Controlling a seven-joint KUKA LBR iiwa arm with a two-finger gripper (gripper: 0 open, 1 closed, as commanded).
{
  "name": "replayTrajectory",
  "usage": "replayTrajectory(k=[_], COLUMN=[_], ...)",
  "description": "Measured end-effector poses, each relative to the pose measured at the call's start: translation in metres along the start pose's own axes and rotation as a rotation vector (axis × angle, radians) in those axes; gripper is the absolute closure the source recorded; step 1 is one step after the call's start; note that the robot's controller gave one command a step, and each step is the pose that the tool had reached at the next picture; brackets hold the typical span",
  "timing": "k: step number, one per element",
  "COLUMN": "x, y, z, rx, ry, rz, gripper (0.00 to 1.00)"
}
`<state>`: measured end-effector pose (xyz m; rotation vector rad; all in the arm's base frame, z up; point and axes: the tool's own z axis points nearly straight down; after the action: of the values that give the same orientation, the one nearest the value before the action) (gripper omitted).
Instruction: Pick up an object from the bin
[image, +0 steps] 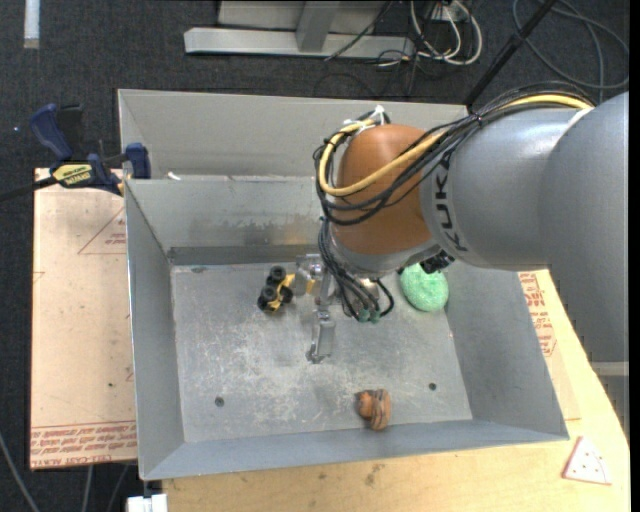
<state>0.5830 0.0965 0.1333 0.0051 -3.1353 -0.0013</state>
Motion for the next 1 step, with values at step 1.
replayTrajectory(k=[1], x=[-0.0014], y=[-0.0003], z=[-0.0047], rx=[-0.001], ry=[-0.007], rz=[0.002], gripper=[0.0])
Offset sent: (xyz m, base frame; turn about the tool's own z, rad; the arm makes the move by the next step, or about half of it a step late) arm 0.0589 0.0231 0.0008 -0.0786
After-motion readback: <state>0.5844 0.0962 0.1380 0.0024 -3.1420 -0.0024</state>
